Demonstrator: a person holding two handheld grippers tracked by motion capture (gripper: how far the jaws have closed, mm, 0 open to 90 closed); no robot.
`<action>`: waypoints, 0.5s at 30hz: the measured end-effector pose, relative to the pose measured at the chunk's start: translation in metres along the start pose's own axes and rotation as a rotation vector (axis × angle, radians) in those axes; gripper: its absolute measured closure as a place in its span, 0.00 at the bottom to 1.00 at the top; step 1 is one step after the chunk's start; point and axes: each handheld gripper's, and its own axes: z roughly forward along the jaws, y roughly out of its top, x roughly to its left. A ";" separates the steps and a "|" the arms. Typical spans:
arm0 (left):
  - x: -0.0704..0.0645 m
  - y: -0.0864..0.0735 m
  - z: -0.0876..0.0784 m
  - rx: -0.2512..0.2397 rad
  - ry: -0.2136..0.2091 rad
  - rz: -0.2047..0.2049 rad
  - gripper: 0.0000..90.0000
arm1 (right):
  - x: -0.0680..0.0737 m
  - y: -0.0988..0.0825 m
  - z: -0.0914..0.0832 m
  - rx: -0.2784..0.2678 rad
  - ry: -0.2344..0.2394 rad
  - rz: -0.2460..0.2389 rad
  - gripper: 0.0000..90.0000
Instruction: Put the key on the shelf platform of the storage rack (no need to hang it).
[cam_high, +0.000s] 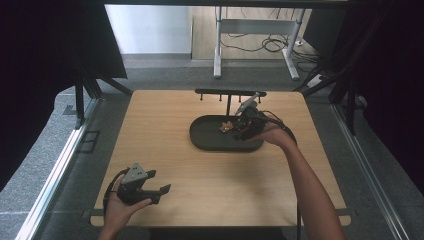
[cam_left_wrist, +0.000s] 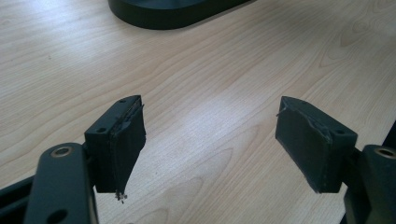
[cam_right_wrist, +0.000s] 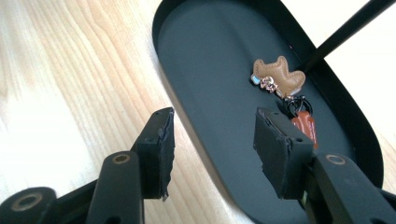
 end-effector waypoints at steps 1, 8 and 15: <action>0.000 0.000 0.000 0.002 0.000 0.002 0.27 | 0.002 -0.003 -0.003 -0.009 -0.001 0.006 0.54; -0.004 0.001 0.004 0.011 -0.004 0.009 0.27 | 0.018 -0.030 -0.021 -0.070 -0.013 0.019 0.53; -0.005 0.002 0.005 0.012 -0.005 0.010 0.27 | 0.031 -0.064 -0.035 -0.136 -0.030 0.065 0.53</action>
